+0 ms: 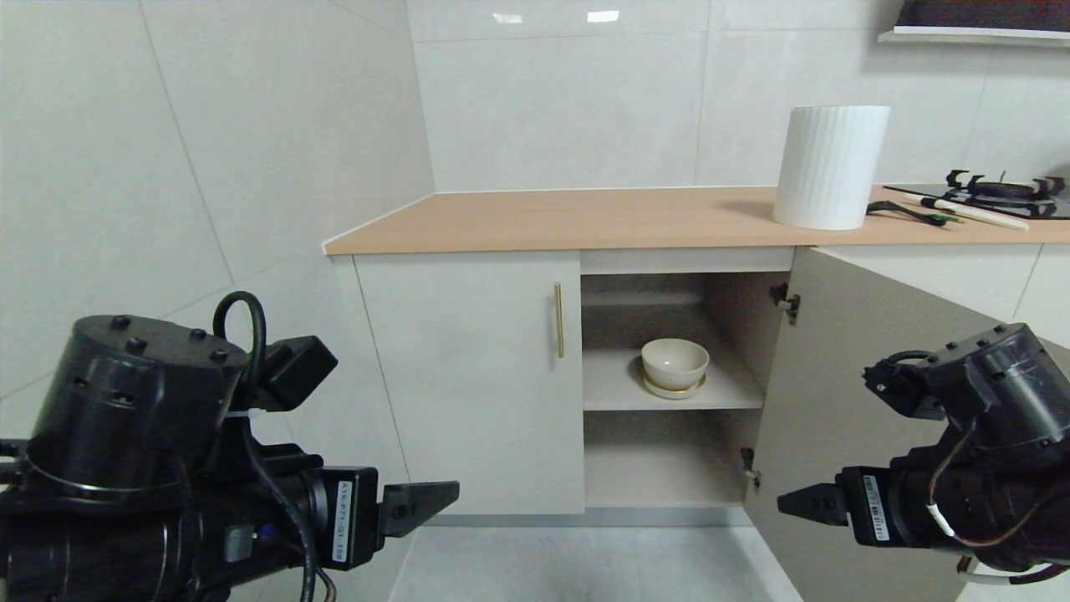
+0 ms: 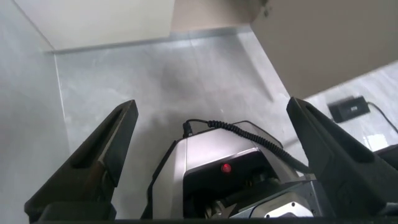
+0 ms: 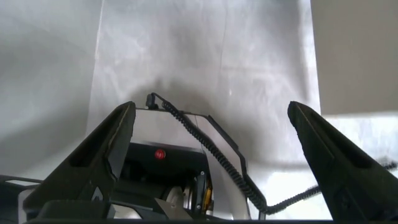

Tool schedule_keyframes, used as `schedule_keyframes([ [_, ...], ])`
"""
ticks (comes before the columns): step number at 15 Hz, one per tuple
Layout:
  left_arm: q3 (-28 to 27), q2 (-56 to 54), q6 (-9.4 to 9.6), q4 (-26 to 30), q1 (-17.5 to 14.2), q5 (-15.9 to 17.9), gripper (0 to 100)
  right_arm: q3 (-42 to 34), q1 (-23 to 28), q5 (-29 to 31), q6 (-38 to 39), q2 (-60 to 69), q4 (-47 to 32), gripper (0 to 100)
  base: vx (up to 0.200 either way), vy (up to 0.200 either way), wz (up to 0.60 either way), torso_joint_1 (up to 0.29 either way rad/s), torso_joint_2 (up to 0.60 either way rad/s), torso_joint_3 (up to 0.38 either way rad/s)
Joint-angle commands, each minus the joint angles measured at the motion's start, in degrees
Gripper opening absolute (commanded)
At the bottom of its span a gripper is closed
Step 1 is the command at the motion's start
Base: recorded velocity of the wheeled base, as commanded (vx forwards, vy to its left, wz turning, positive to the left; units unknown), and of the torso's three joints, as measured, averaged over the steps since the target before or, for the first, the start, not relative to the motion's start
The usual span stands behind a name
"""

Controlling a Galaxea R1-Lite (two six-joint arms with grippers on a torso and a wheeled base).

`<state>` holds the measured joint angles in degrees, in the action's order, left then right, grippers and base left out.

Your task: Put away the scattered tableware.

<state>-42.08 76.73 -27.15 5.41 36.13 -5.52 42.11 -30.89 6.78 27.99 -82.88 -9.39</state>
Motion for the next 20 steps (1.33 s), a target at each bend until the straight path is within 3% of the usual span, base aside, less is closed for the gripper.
schedule_keyframes([
  [1,0.1,0.2,-0.01,0.0,0.0,0.0,100,0.0,-0.1,0.0,0.0,-0.6,0.0,100,-0.2,0.0,0.0,-0.002,0.0,0.007],
  [12,0.5,0.0,-0.01,-0.1,0.0,-0.5,100,-4.8,0.0,3.7,0.2,5.5,0.1,100,0.0,0.0,0.0,0.0,0.0,0.0],
  [20,0.6,0.1,0.08,-0.1,0.0,-0.8,100,-5.1,2.4,6.3,-0.9,6.7,0.0,100,0.0,-0.2,0.0,0.005,0.0,0.004],
])
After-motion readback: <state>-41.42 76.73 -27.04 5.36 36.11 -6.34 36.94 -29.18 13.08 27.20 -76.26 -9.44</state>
